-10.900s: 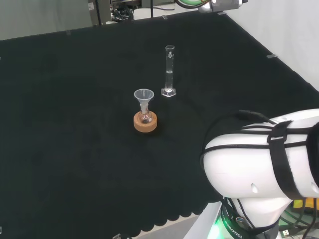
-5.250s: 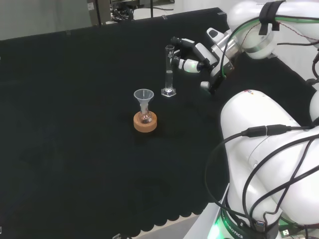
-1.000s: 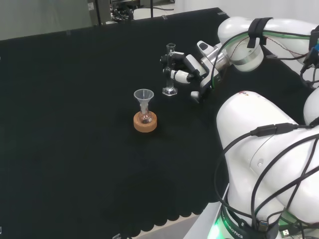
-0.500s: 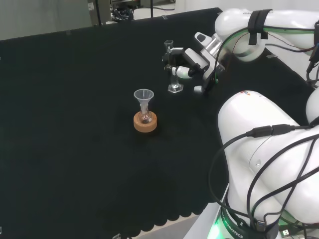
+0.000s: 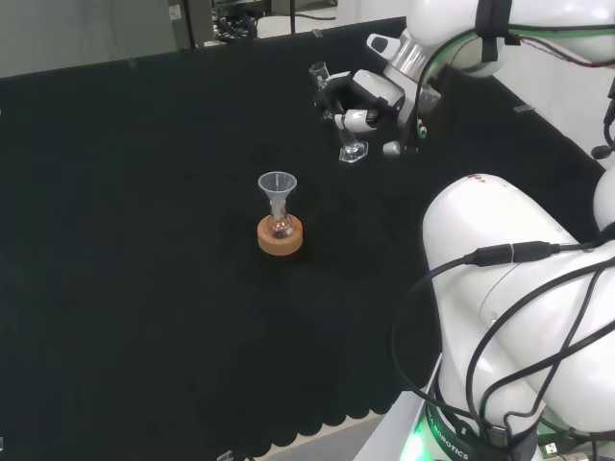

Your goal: Pick up the graduated cylinder.

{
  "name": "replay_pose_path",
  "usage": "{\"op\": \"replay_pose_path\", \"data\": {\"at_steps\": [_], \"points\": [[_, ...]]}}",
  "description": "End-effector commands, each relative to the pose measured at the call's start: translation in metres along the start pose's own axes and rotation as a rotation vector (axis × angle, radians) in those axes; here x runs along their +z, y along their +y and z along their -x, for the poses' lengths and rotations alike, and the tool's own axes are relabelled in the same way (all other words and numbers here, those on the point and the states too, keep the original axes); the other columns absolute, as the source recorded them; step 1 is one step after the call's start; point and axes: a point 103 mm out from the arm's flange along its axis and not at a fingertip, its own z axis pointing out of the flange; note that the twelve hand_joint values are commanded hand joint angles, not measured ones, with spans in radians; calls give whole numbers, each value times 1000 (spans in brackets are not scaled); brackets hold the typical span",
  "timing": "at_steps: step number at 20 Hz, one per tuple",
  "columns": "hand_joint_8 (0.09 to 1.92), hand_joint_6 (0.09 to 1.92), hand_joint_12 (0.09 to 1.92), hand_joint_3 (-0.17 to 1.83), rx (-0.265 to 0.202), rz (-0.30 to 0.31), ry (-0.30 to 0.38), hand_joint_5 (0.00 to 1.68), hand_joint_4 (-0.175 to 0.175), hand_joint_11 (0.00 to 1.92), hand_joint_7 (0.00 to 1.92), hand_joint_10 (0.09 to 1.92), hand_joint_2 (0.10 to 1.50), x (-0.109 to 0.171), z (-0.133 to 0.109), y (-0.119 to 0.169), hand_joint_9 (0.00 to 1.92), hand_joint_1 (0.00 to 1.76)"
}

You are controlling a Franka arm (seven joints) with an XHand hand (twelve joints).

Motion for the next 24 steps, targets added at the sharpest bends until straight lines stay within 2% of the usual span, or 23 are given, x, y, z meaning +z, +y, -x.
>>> {"op": "replay_pose_path", "data": {"at_steps": [1,4,6,7,9,16,21,24], "points": [[644,1193,879,-13,10,-85,-65,848,-175,1103,955,183,1192,-17,-20,-20,1268,1130],[643,1190,878,-12,13,-120,-95,850,-175,1106,963,182,1190,-20,-33,-34,1273,1131],[1001,1191,876,1,18,-141,-111,842,-175,1112,901,175,1181,-21,-43,-46,1282,1196],[1102,1195,877,3,21,-153,-125,837,-175,1114,881,173,1181,-21,-49,-53,1286,1213],[1185,1199,879,4,25,-177,-144,833,-175,1115,865,171,1181,-20,-58,-65,1290,1226],[1206,1197,883,2,46,-266,-208,835,-175,1115,863,169,1181,-11,-86,-105,1295,1230],[1202,1194,884,1,51,-315,-222,837,-175,1115,865,167,1181,-7,-92,-119,1297,1231],[1201,1193,885,0,57,-365,-245,838,-175,1115,866,166,1180,-7,-92,-123,1298,1231]]}}
